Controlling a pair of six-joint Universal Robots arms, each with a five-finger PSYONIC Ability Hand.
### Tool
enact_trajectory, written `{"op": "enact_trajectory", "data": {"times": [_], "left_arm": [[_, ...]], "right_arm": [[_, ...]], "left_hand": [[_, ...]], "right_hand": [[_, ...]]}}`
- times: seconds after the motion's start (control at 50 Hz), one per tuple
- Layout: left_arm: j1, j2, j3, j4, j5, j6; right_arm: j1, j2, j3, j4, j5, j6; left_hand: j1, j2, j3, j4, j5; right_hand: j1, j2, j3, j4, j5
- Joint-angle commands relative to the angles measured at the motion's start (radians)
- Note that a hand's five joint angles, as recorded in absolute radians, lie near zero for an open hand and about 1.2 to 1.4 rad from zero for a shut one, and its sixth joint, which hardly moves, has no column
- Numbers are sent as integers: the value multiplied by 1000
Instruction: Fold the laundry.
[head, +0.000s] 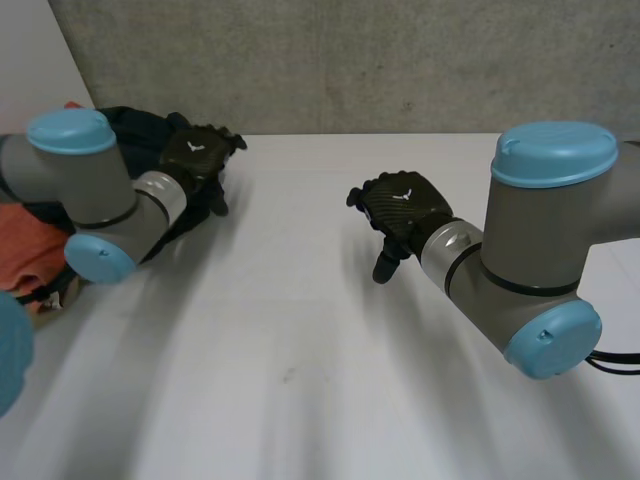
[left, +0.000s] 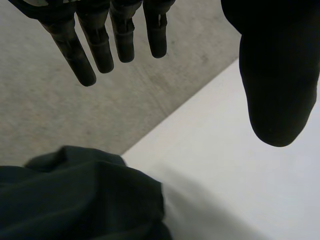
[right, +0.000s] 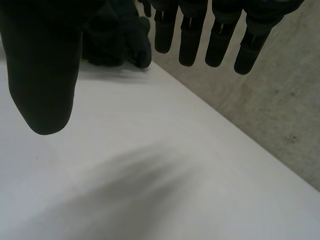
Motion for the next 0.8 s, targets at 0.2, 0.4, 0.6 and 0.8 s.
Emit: {"op": "enact_trajectory", "data": {"times": [0.2, 0.4, 0.6, 0.8], "left_arm": [[185, 63, 31, -10, -120, 115], [216, -93, 92, -47, -61, 199], [169, 35, 56, -16, -92, 148], [11, 392, -183, 145, -60, -134]], "right_arm": [[-7, -72, 101, 8, -1, -85], [-27, -49, 147, -50, -10, -72], [-43, -66, 161, -40, -4, -75], [-100, -133, 158, -41, -4, -76]], "left_hand": [[-26, -26, -19, -20, -8], [266, 266, 273, 272, 284], [1101, 1101, 1108, 1107, 1119], [1101, 1101, 1108, 1107, 1119]], "right_hand": [[-180, -201, -168, -166, -141], [-180, -201, -168, -166, -141], [-180, -201, -168, -166, -141], [-180, -201, -168, -166, -141]]}}
